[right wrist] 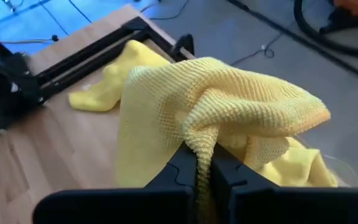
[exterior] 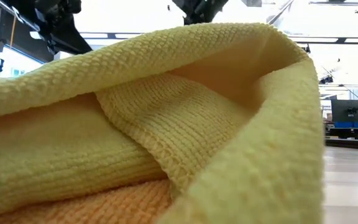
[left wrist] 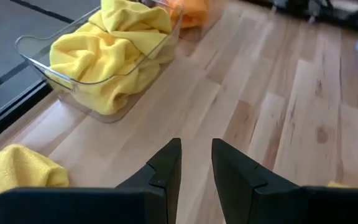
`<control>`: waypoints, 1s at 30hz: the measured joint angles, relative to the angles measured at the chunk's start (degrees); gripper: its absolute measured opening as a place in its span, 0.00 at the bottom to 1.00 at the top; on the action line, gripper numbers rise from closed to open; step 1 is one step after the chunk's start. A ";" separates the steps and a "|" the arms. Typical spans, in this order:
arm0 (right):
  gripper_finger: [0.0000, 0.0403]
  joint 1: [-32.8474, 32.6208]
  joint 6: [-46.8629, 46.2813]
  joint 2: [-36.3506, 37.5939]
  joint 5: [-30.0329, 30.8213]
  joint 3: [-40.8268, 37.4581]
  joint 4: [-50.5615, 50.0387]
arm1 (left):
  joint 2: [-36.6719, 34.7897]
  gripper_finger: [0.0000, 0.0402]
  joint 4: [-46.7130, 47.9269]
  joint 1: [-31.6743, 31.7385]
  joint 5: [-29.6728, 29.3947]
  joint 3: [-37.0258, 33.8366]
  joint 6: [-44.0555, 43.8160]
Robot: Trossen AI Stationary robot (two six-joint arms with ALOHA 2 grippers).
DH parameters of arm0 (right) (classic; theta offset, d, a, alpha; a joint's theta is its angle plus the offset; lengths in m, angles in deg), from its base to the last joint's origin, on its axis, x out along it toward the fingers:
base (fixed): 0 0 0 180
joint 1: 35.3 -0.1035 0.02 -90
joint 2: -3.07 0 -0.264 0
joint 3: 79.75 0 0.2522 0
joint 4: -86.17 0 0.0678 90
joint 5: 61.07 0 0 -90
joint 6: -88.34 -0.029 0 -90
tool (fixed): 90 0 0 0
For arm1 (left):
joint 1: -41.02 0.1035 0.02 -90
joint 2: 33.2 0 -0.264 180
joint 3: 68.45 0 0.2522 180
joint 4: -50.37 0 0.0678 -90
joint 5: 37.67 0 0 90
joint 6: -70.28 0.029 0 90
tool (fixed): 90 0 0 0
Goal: Sort microfiber towel by color & place in baskets
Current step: Put the yellow microfiber cloth into the left transparent bin
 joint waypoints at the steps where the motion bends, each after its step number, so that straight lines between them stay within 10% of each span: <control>1: 0.00 1.21 -0.57 -0.19 -1.56 -0.10 -0.21 | 0.00 0.19 -0.42 0.33 0.02 0.00 -0.74; 8: 0.00 6.70 1.84 -1.22 -17.76 -0.15 0.69 | 0.00 0.19 -4.26 2.78 -1.23 0.00 -1.53; 30: 0.00 11.13 17.81 -22.03 -17.57 -0.06 11.09 | 0.21 0.19 -9.13 5.78 -4.67 0.00 -8.10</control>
